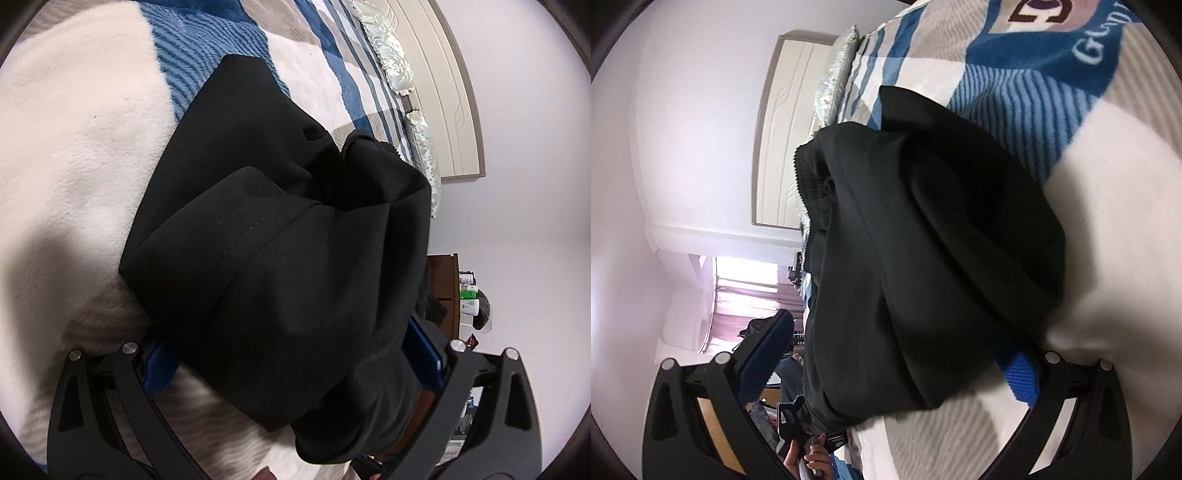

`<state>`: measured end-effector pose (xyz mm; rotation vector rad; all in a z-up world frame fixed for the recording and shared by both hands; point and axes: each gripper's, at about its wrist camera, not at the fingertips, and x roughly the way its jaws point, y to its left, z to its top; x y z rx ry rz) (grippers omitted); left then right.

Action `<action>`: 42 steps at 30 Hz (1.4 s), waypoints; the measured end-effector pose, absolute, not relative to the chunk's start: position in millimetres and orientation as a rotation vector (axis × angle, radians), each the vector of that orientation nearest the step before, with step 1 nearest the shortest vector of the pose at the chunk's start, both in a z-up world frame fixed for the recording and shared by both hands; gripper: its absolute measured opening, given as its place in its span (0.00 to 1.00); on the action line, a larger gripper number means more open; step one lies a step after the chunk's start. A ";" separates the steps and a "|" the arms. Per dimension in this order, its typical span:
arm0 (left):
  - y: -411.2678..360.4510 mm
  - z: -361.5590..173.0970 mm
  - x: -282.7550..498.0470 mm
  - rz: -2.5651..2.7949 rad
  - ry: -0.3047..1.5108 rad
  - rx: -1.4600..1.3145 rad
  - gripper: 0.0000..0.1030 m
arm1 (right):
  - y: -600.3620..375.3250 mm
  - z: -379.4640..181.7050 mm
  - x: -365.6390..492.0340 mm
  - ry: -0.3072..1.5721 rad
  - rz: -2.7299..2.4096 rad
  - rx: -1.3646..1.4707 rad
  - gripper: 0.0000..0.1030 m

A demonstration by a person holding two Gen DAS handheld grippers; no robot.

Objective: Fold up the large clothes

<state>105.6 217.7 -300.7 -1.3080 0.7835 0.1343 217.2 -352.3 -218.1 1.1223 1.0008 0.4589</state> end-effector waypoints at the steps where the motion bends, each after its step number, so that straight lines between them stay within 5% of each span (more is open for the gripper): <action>1: 217.6 -300.9 106.5 0.133 0.787 -1.306 0.94 | -348.9 -217.4 220.7 1.008 0.442 1.113 0.96; 8: 222.2 -298.0 112.6 0.121 0.808 -1.315 0.93 | -333.6 -214.6 224.4 1.033 0.327 1.084 0.93; 9: 223.2 -296.9 109.2 0.116 0.789 -1.331 0.92 | -332.5 -212.8 224.2 1.036 0.310 1.080 0.88; 11: 226.1 -294.9 103.3 0.102 0.758 -1.358 0.90 | -333.2 -206.2 222.0 1.046 0.265 1.053 0.59; 13: 228.1 -289.8 97.4 0.093 0.727 -1.366 0.84 | -334.2 -196.2 220.4 1.010 0.299 1.055 0.51; 15: 228.7 -286.1 96.2 0.078 0.712 -1.360 0.83 | -332.4 -192.6 223.8 1.014 0.327 1.045 0.52; 17: 228.7 -284.0 100.2 0.079 0.725 -1.355 0.83 | -327.0 -196.7 230.6 1.051 0.329 1.045 0.73; 19: 228.5 -278.6 106.4 0.078 0.730 -1.337 0.83 | -317.8 -201.2 238.3 1.097 0.307 0.997 0.76; 23: 227.0 -271.4 112.7 0.063 0.736 -1.300 0.77 | -316.2 -205.9 237.4 1.083 0.294 1.012 0.44; 28: 232.6 -268.3 115.3 0.027 0.747 -1.298 0.58 | -318.2 -196.0 225.0 1.027 0.321 1.008 0.23; 32: 234.6 -253.5 112.0 -0.002 0.721 -1.266 0.48 | -315.1 -170.8 215.0 0.986 0.350 0.973 0.19; 42: 236.3 -185.5 78.9 -0.082 0.607 -1.187 0.43 | -298.6 -78.0 188.5 0.898 0.469 0.822 0.17</action>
